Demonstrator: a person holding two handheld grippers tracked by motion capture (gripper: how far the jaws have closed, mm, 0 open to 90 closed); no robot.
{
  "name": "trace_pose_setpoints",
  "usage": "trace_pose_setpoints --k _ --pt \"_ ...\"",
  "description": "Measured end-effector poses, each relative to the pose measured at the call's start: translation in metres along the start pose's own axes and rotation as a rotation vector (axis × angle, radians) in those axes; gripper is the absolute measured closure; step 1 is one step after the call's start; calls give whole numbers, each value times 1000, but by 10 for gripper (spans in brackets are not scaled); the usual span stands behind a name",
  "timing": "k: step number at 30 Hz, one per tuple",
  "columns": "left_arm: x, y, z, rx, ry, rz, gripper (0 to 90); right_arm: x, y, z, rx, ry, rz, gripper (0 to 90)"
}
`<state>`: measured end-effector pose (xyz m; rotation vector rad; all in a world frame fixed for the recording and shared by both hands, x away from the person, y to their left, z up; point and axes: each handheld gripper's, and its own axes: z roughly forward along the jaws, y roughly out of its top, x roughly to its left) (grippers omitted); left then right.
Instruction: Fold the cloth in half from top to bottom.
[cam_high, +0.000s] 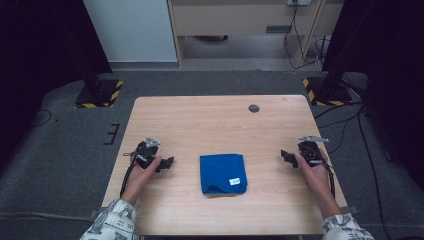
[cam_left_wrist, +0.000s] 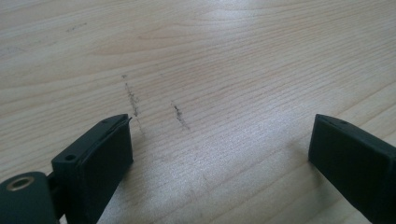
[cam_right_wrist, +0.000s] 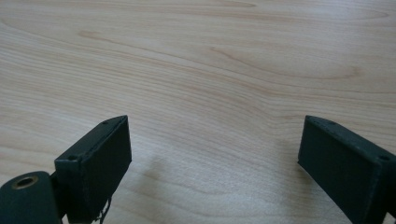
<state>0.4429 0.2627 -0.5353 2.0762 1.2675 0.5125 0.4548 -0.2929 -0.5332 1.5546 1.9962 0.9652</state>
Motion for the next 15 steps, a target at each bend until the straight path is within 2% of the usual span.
trace_pose_setpoints --k 3,6,7,8,9,15 --pt "0 -2 1 -11 -3 9 34 1 -2 6 9 -27 5 98" --pt "-1 -2 1 -11 -3 11 32 4 0 9 12 -43 -12 108" --pt "-1 -2 1 -11 -2 11 32 6 0 10 21 -49 -32 108" --pt "-1 -2 1 -12 -2 11 31 9 0 10 31 -49 -68 107" --pt "-1 -2 1 -12 -2 11 31 10 0 11 33 -25 -90 104" --pt "-1 -2 1 -11 0 9 29 14 -2 9 38 -15 -97 78"
